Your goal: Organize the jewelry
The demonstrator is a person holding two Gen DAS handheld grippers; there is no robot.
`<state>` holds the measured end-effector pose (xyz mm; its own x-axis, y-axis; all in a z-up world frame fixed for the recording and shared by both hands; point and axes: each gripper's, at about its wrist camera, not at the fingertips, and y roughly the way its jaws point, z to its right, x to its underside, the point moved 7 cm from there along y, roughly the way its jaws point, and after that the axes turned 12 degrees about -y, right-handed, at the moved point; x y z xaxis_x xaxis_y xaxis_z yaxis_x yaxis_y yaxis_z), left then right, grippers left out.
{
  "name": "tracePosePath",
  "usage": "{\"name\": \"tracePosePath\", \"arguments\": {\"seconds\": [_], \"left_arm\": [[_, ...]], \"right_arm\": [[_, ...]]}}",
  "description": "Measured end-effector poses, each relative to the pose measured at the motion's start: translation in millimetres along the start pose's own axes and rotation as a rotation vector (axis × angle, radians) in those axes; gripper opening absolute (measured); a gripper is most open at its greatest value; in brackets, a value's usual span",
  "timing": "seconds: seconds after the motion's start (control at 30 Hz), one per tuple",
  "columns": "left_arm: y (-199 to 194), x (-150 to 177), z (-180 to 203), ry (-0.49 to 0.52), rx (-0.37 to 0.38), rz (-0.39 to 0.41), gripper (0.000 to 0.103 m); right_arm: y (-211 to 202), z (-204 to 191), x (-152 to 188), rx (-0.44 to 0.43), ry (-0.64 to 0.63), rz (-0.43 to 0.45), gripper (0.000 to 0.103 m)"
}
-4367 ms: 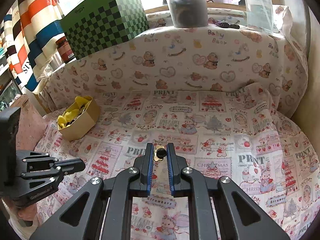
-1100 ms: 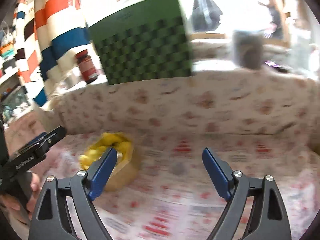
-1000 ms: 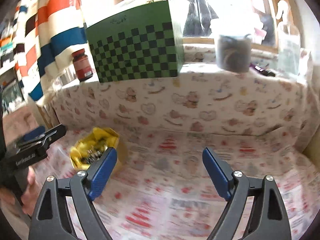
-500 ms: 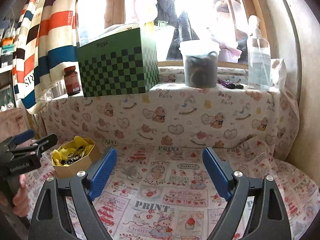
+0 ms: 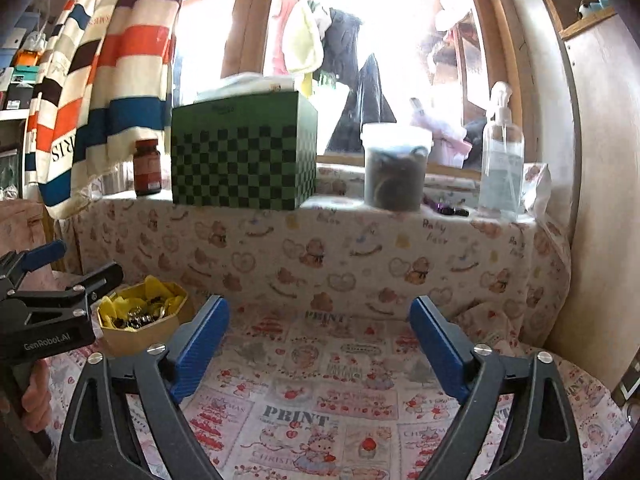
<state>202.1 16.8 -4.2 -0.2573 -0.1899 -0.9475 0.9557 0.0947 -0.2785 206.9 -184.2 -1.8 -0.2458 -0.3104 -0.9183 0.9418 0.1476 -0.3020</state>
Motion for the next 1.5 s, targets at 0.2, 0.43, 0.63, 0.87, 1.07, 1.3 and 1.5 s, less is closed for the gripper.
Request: {"name": "tracePosePath", "arguments": {"seconds": [0.2,0.43,0.63,0.87,1.07,1.3,1.5], "left_arm": [[-1.9,0.3,-0.4,0.000,-0.001,0.007,0.103],[1.2,1.5,0.5,0.010,-0.003,-0.009,0.103],[-0.2,2.1,2.4,0.020,-0.003,-0.007,0.103],[-1.3,2.2,2.2,0.022,-0.007,-0.010,0.103],[-0.9,2.1,1.9,0.023,-0.009,-0.009,0.103],[-0.1,1.5,0.2,0.021,-0.011,-0.011,0.103],[0.0,1.5,0.2,0.022,-0.012,-0.011,0.103]], "right_arm": [[3.3,7.2,3.8,0.002,0.039,-0.015,0.103],[3.2,3.1,3.0,-0.021,0.028,-0.010,0.103],[3.2,3.2,2.7,-0.021,0.028,-0.010,0.103],[3.7,2.9,3.0,-0.022,0.028,-0.011,0.103],[4.4,2.2,3.5,-0.024,0.027,-0.011,0.103],[4.3,2.0,3.6,-0.023,0.027,-0.011,0.103],[4.5,2.3,3.2,-0.024,0.027,-0.012,0.103]]}}
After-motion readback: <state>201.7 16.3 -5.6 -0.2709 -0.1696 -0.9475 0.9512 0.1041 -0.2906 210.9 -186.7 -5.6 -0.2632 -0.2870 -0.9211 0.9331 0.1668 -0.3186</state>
